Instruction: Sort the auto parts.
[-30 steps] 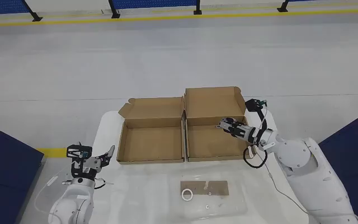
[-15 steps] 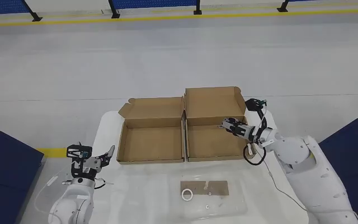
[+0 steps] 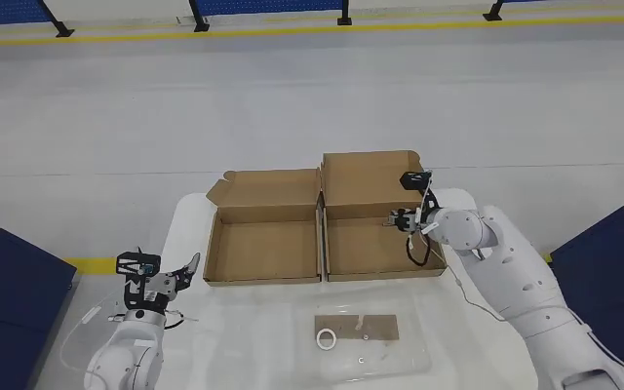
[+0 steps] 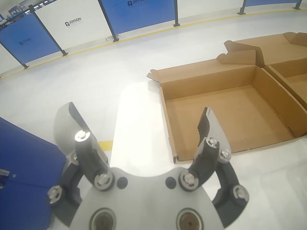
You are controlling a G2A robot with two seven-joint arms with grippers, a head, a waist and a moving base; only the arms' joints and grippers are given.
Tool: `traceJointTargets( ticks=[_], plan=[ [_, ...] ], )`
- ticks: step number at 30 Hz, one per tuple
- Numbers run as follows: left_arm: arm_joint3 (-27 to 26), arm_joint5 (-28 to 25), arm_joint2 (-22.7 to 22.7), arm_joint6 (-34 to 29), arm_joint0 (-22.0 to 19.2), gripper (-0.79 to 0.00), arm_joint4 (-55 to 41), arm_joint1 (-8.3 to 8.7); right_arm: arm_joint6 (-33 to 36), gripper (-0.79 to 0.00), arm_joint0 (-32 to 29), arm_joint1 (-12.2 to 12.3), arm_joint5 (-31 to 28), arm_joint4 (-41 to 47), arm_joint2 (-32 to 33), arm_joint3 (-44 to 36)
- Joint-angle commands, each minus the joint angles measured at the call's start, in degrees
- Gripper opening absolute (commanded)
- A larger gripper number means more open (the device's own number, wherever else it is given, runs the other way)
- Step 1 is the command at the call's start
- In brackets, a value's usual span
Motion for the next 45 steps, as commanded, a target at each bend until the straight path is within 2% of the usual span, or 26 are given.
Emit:
traceJointTargets(
  ticks=[1, 14, 17, 32, 45],
  plan=[
    [0.00, 0.00, 0.00, 0.00, 0.00, 0.000, 0.00, 0.00, -0.21, -0.785, 0.34, -0.32, 0.35, -0.43, -0.85, 1.37],
    [0.00, 0.00, 0.00, 0.00, 0.00, 0.000, 0.00, 0.00, -0.07, -0.785, 0.61, -0.75, -0.02, 0.27, -1.28, 3.22],
    [0.00, 0.00, 0.00, 0.00, 0.00, 0.000, 0.00, 0.00, -1.52, -0.785, 0.05, -0.89, 1.12, -1.78, -1.98, 3.68],
    [0.00, 0.00, 0.00, 0.00, 0.00, 0.000, 0.00, 0.00, -0.25, -0.785, 4.91, -3.80, 7.17, -4.49, -6.92, 14.74],
    [0.00, 0.00, 0.00, 0.00, 0.00, 0.000, 0.00, 0.00, 0.01, -0.785, 8.00, -6.06, 6.45, -4.13, -9.16, 21.35]
  ],
)
